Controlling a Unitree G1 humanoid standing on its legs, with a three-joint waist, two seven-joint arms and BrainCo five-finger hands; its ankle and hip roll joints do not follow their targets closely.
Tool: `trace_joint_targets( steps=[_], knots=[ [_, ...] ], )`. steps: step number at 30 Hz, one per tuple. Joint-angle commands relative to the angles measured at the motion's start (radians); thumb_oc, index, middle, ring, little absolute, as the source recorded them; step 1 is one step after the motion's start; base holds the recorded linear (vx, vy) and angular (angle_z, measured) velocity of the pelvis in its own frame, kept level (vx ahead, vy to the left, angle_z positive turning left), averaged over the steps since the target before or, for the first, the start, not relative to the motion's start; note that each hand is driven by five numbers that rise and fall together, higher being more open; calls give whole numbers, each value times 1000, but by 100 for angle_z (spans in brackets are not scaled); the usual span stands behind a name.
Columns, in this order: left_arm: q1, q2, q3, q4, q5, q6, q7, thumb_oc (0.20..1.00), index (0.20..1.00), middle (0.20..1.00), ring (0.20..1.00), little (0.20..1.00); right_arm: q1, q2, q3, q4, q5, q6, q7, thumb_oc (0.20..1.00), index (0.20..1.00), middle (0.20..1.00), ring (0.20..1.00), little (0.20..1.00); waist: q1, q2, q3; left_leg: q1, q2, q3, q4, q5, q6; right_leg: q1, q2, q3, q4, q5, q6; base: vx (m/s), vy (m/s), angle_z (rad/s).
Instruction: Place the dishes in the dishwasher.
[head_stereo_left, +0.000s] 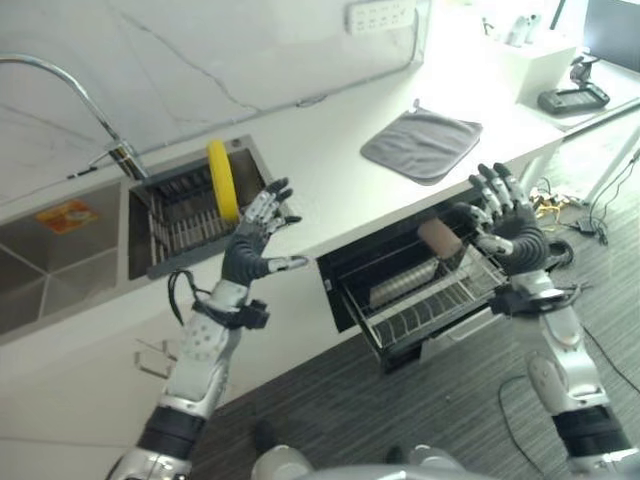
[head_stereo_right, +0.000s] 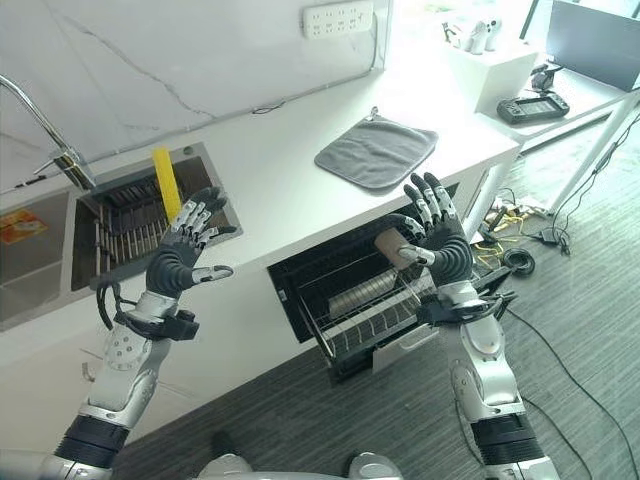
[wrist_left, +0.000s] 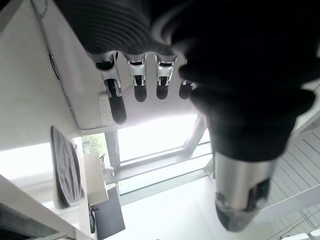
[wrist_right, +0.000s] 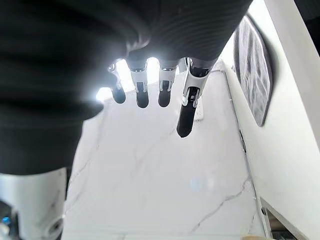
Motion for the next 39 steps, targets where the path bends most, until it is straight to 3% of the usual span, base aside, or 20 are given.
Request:
trace_joint_targets(
  steps=[1, 5, 8, 9, 10, 11, 13, 16, 18, 28, 30, 32, 33, 36, 39],
  knots=[
    [10, 21, 77, -57, -39, -78, 10, 1000, 1000, 1000, 1000, 1000, -5, 2, -45, -75, 34, -39, 4, 1000, 1000, 1000, 1000, 1000, 44, -5, -18, 8, -95, -50, 34, -18, 41, 28, -105, -67, 43, -28, 97, 344, 404, 6],
    [-26, 34, 67, -54, -30, -64, 1, 1000, 1000, 1000, 1000, 1000, -22, 22, -41, -75, 6, -40, -29, 1000, 1000, 1000, 1000, 1000, 83, 1, -20, 0, -175, -135, 36, -55, 88, 14, -147, -51, 138, -69, 119, 216, 249, 18],
    [-50, 51, 60, -43, -24, -53, -5, 1000, 1000, 1000, 1000, 1000, -22, 27, -39, -84, 17, -36, -41, 1000, 1000, 1000, 1000, 1000, 98, -4, -22, -6, -207, -173, 32, -71, 112, -3, -132, -37, 212, -104, 109, 116, 28, 13],
    [-40, 57, 66, -50, -15, -63, -7, 1000, 1000, 1000, 1000, 1000, -27, 31, -29, -99, 18, -29, -45, 1000, 1000, 1000, 1000, 1000, 101, -6, -12, 6, -219, -174, 20, -66, 129, -53, -137, -34, 188, -6, 113, -34, -68, 19],
    [-38, 62, 70, -59, -10, -62, -2, 1000, 1000, 1000, 1000, 1000, -33, 33, -21, -105, 17, -25, -48, 1000, 1000, 1000, 1000, 1000, 108, -6, -10, 6, -218, -174, 21, -70, 129, -56, -141, -34, 173, 0, 118, -10, -183, 9],
    [-43, 74, 80, -69, -9, -48, 3, 1000, 1000, 1000, 1000, 1000, -44, 27, -10, -107, 20, -21, -55, 1000, 1000, 1000, 1000, 1000, 118, -16, -8, -5, -214, -185, 39, -89, 114, -28, -132, -31, 138, -48, 117, -36, -213, -2],
    [-42, 62, 77, -57, -21, -59, 15, 1000, 1000, 1000, 1000, 1000, -57, 28, 17, -85, 13, -27, -63, 1000, 1000, 1000, 1000, 1000, 119, -19, 6, -38, -186, -166, 57, -53, 102, -19, -106, -46, 50, 0, 102, -65, -203, -7],
    [-19, 45, 78, -68, -3, -68, 7, 1000, 1000, 1000, 1000, 1000, -59, 30, 21, -79, 2, -37, -65, 1000, 1000, 1000, 1000, 1000, 112, -18, 7, -39, -163, -145, 55, -44, 72, 7, -106, -49, 1, 7, 108, -13, -54, -21],
    [-3, 38, 78, -82, 1, -72, 12, 1000, 1000, 1000, 1000, 1000, -55, 34, 10, -79, 4, -38, -43, 1000, 1000, 1000, 1000, 1000, 100, -11, 1, -26, -137, -94, 24, -17, 58, 29, -114, -74, -59, 39, 116, -34, -4, -22],
    [-9, 37, 65, -80, -1, -57, 11, 1000, 1000, 1000, 1000, 1000, -45, 38, 11, -88, -3, -26, -43, 1000, 1000, 1000, 1000, 1000, 84, -11, -22, -1, -116, -48, -2, -4, 49, 48, -92, -89, -74, 34, 108, -26, -46, -2],
    [-22, 41, 53, -76, 2, -47, 28, 1000, 1000, 1000, 1000, 1000, -59, 16, 10, -82, 14, -18, -17, 1000, 1000, 1000, 1000, 1000, 83, -22, -25, -12, -106, -64, 45, -25, 46, 40, -67, -70, -60, 15, 83, -141, -186, 2],
    [-32, 44, 51, -78, 9, -41, 37, 1000, 1000, 1000, 1000, 1000, -87, -7, 12, -70, 30, -5, 3, 1000, 1000, 1000, 1000, 1000, 97, -30, -19, -33, -130, -115, 143, -76, 56, 32, -62, -51, -48, 10, 73, -78, -118, -7],
    [-49, 38, 43, -67, 0, -39, 40, 1000, 1000, 1000, 1000, 1000, -142, -20, 35, -56, 16, 19, -18, 1000, 1000, 1000, 1000, 1000, 115, -21, 5, -122, -135, -174, 267, -32, 49, 34, -42, -22, -48, 13, 47, -42, -34, -32],
    [-52, 35, 45, -64, -4, -41, 25, 1000, 1000, 1000, 1000, 1000, -167, -8, 63, -40, -13, 16, -46, 1000, 1000, 1000, 1000, 1000, 119, -6, 12, -121, -118, -196, 174, 37, 37, 48, -32, 2, -48, 4, 45, 101, 145, -26],
    [-48, 31, 32, -34, -3, -39, 30, 1000, 1000, 1000, 1000, 1000, -124, 21, 63, -53, -2, 29, -51, 1000, 1000, 1000, 1000, 1000, 100, -3, -7, -76, -128, -180, 80, 14, 59, 55, -45, 4, -9, -22, 53, 225, 245, -1]
  ],
)
